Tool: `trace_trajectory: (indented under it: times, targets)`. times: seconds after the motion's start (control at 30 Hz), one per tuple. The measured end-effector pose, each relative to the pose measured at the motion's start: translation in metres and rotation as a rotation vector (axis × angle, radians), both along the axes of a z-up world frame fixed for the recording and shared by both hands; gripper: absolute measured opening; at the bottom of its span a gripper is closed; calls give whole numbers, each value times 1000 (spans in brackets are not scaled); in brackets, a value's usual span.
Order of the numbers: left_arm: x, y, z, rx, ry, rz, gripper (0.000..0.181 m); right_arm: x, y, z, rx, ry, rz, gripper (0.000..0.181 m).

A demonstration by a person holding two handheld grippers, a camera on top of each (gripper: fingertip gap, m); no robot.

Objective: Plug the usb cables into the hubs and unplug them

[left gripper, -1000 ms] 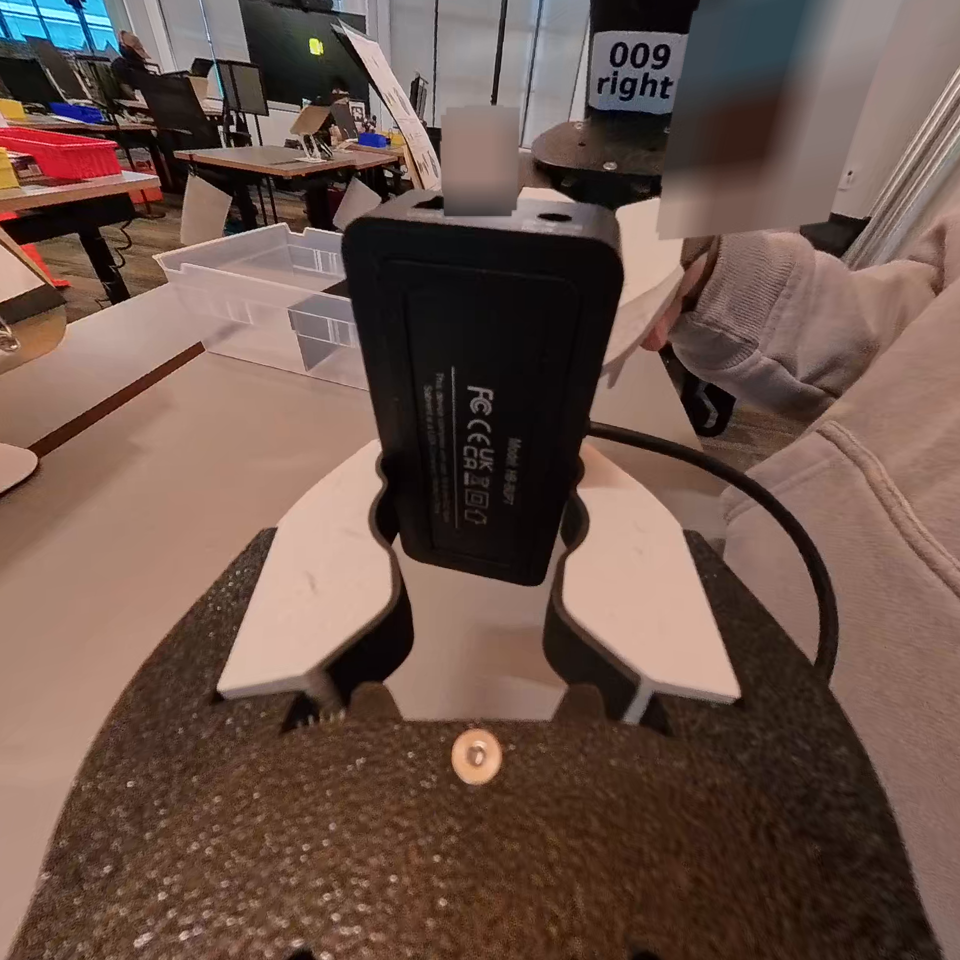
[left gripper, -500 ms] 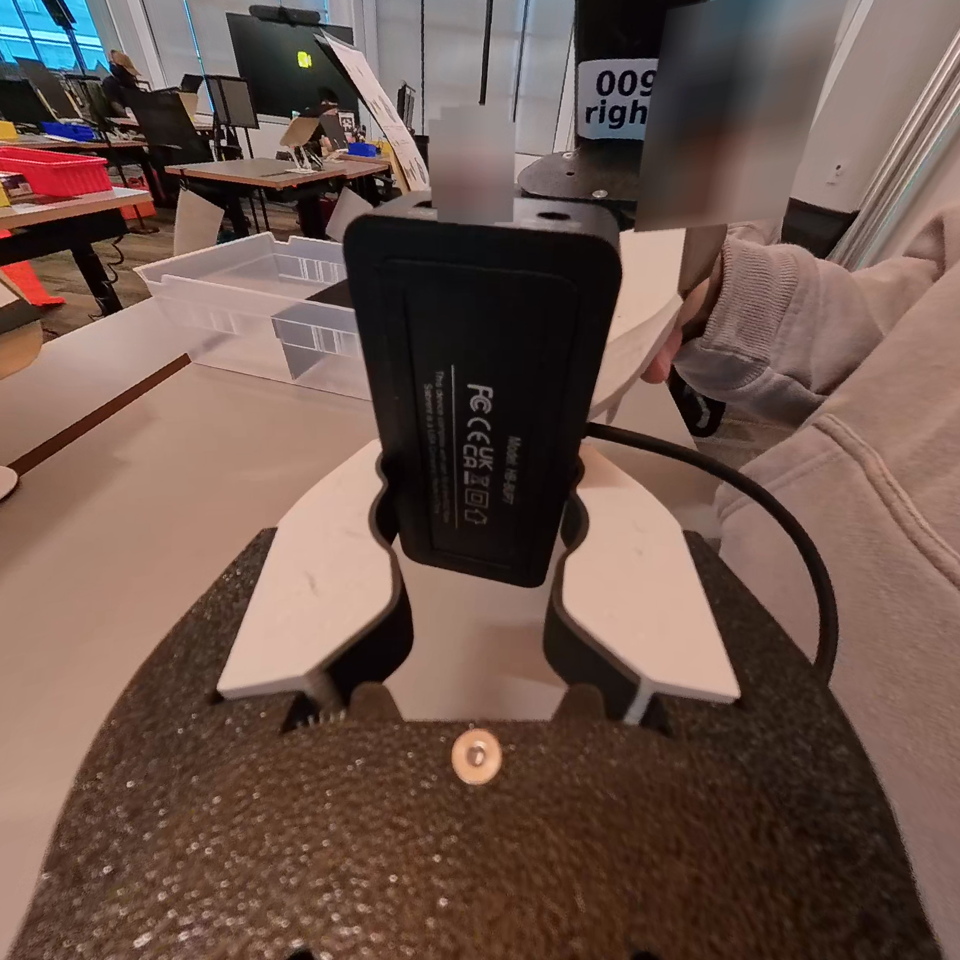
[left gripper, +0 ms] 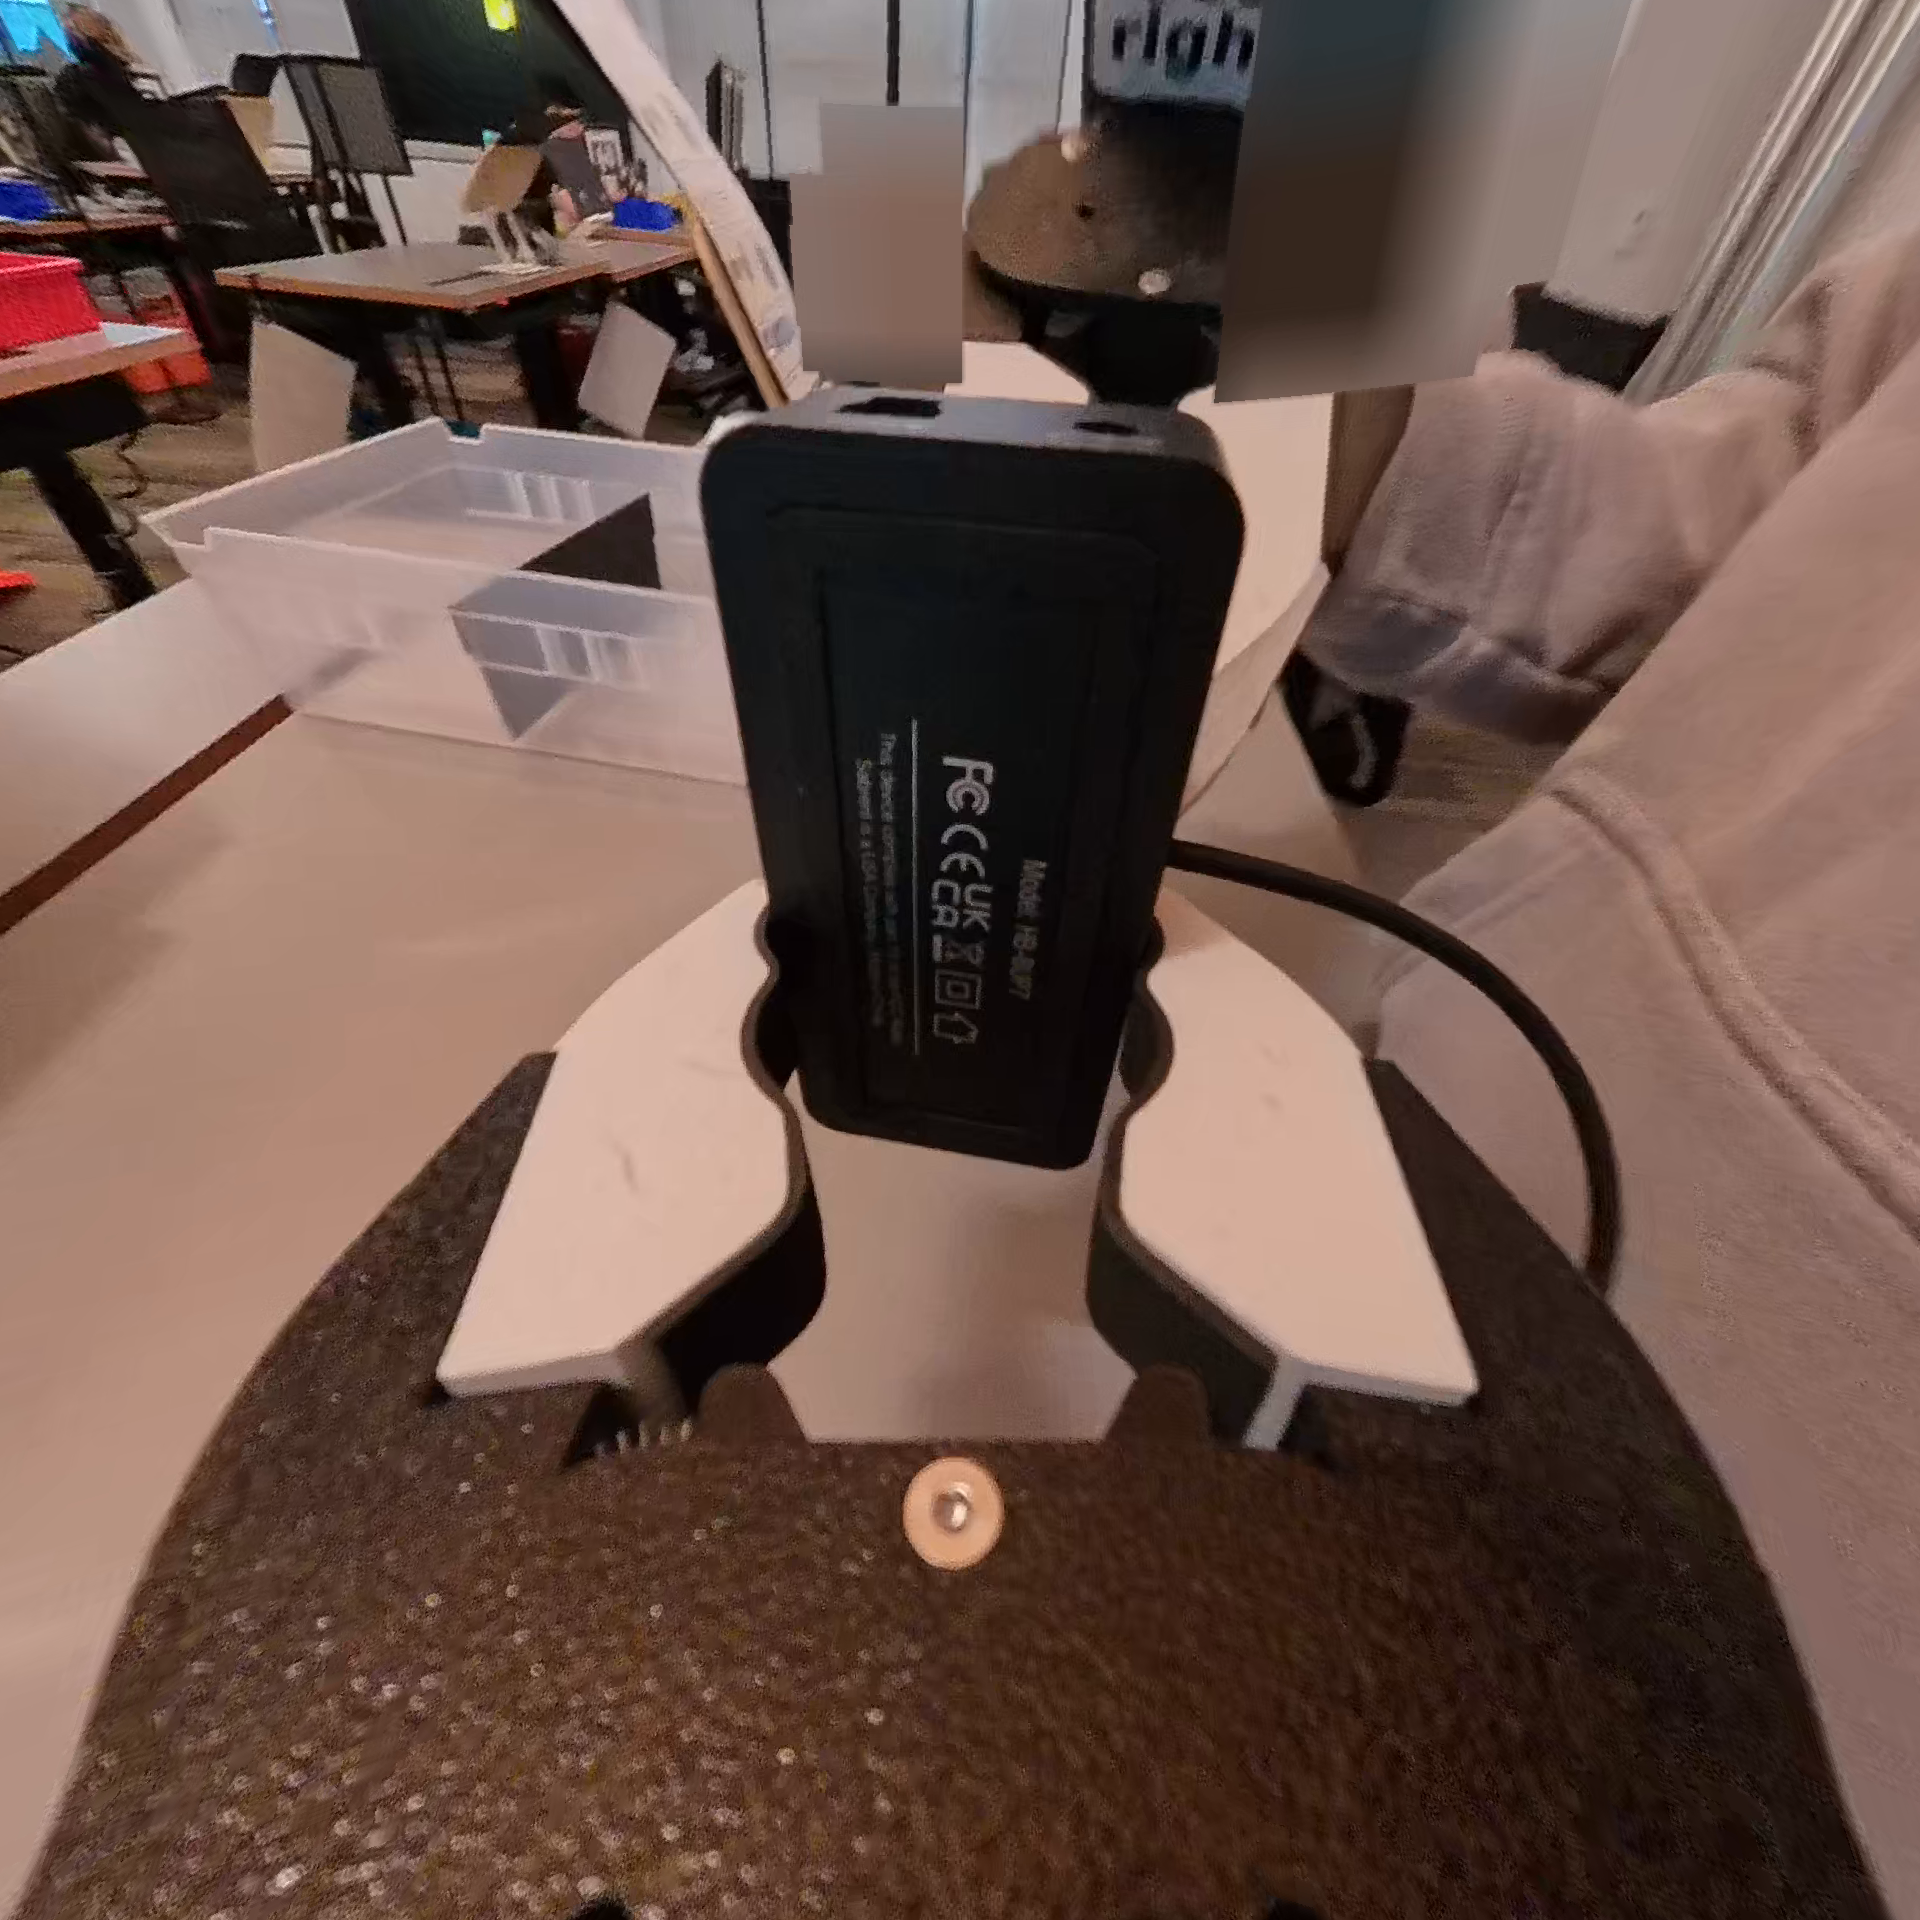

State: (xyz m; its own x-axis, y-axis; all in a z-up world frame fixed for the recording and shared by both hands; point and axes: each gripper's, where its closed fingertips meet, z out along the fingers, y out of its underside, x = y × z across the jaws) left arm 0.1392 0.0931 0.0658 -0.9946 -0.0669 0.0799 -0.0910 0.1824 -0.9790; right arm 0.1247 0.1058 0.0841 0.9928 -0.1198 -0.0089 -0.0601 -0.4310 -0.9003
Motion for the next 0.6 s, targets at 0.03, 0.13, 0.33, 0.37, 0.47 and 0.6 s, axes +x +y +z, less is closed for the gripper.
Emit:
trace_trajectory:
  times: [0.03, 0.13, 0.33, 0.37, 0.47, 0.6]
  targets:
    - [-1, 1, 6, -38, 28, -11, 60, 1, 1, 5, 30, 1, -7, 18]
    - [-1, 5, 23, -149, 81, -3, 61, 1, 4, 15, 76, -19, -2, 18]
    - [-1, 10, 27, -167, 67, 36, 63, 0, 8, 13, 70, -3, 10, 19]
    - [-2, 10, 28, -160, 48, 40, 63, -1, 8, 13, 68, 5, 15, 19]
    - [-2, 10, 29, -127, 22, 58, 64, -1, 8, 11, 41, 0, 24, 18]
    - [-3, 12, 28, -90, -20, 61, 61, -3, 9, 9, 29, -6, 40, 18]
